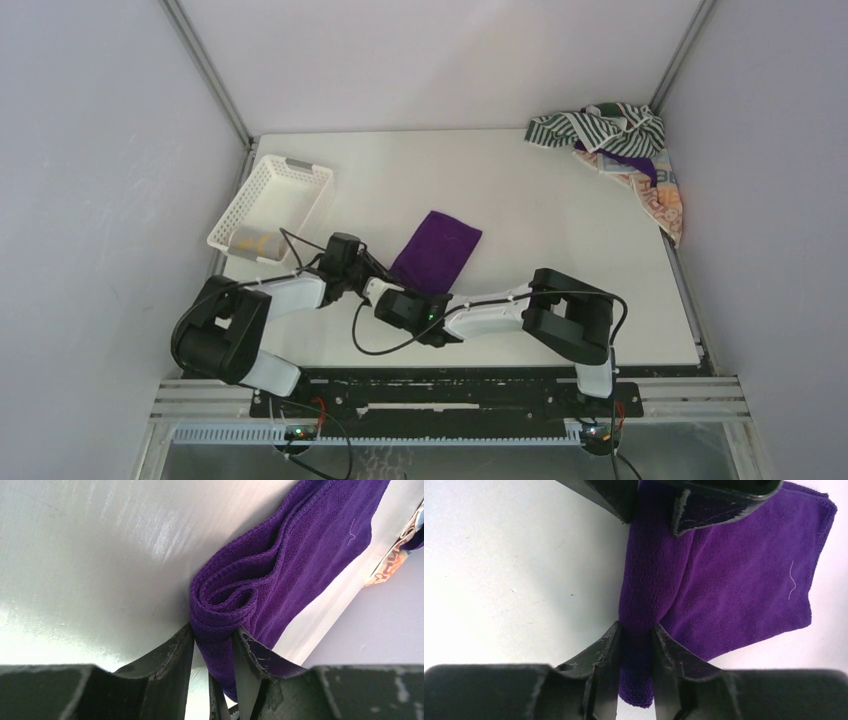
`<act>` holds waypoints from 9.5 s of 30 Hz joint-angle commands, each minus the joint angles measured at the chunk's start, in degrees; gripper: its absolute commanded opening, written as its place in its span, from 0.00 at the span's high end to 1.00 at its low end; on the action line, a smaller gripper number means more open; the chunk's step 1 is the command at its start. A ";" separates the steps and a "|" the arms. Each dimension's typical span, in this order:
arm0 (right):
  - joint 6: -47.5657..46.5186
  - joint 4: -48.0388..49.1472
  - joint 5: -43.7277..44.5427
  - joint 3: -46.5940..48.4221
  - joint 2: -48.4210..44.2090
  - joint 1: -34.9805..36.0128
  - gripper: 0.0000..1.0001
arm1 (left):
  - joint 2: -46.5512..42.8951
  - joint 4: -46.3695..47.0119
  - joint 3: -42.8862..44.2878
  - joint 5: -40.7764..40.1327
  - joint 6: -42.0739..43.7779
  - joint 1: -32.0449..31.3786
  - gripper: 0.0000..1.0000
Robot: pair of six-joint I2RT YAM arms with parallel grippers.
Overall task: Roll the towels
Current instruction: Roll the towel at the center of the board.
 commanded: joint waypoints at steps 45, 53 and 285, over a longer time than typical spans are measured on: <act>46.86 21.00 -99.84 -2.25 18.79 -39.29 1.00 | 0.40 -3.06 5.69 -5.50 3.19 -2.66 0.34; 43.17 16.37 -95.35 -2.16 15.73 -38.90 0.95 | 4.47 -8.13 6.65 -6.09 3.14 -3.07 0.64; 20.63 -13.63 -57.24 -0.55 -13.97 -34.85 0.60 | 15.03 -15.97 18.43 -2.41 9.45 -8.27 0.46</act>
